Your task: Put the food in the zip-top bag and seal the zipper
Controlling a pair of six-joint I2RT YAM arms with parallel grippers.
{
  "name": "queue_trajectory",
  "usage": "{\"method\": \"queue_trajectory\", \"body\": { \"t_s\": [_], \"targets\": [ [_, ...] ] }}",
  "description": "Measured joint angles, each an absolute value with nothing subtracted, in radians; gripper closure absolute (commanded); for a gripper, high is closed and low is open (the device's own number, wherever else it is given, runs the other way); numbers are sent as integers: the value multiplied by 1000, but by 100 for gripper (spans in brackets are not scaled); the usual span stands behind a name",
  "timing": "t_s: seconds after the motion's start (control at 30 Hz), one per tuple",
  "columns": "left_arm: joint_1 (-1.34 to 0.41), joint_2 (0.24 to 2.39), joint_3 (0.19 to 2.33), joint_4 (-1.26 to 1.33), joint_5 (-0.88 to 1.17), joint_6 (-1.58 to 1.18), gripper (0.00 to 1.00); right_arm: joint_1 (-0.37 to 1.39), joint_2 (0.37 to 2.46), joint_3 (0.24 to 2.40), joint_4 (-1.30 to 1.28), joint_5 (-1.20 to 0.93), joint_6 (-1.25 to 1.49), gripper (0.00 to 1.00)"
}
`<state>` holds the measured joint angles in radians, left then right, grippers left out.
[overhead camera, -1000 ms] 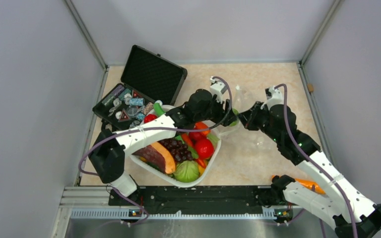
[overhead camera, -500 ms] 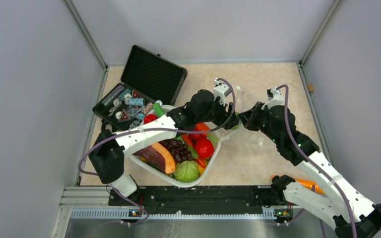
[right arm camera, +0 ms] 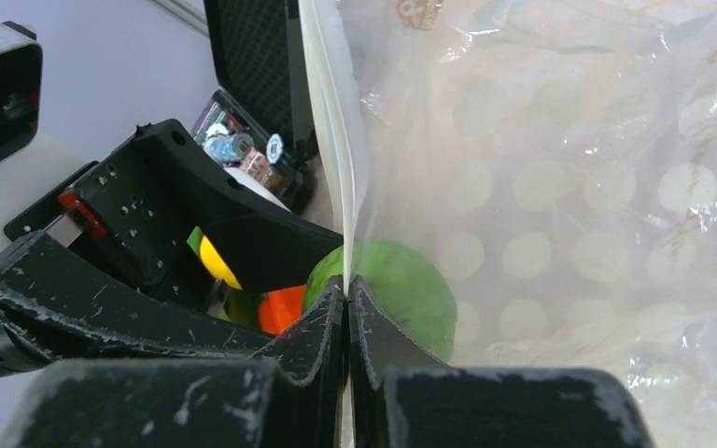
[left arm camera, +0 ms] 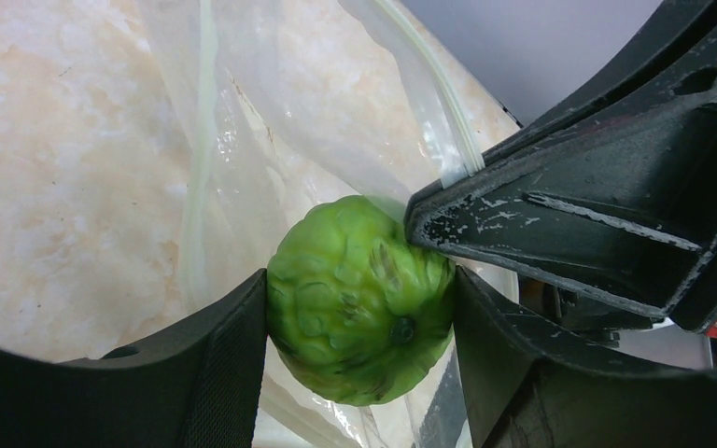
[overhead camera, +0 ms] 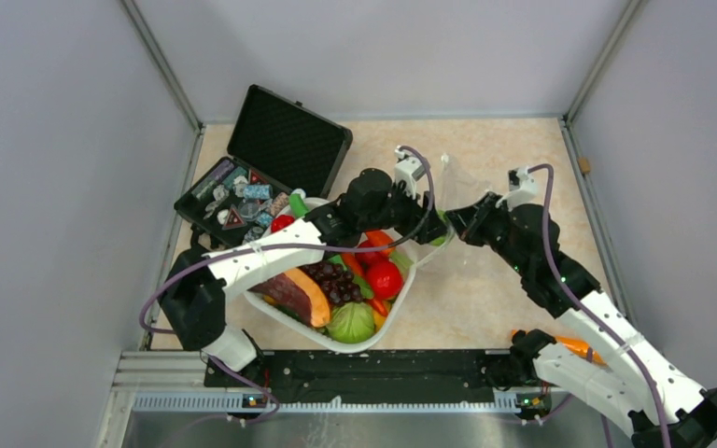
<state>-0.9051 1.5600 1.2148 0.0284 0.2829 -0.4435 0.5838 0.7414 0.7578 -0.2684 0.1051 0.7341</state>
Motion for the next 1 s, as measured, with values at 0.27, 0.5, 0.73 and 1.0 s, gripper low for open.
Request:
{"method": "queue_trajectory", "body": {
  "t_s": [0.27, 0.5, 0.73, 1.0],
  "targets": [
    [-905, 1560, 1216, 25, 189, -433, 15, 581, 713, 758, -281, 77, 738, 100],
    [-905, 1560, 1216, 15, 139, -406, 1, 580, 700, 762, -331, 105, 733, 100],
    [-904, 1494, 1211, 27, 190, -361, 1, 577, 700, 794, -420, 197, 685, 100],
    [-904, 1382, 1183, 37, 162, -312, 1, 573, 686, 815, -454, 232, 601, 100]
  ]
}}
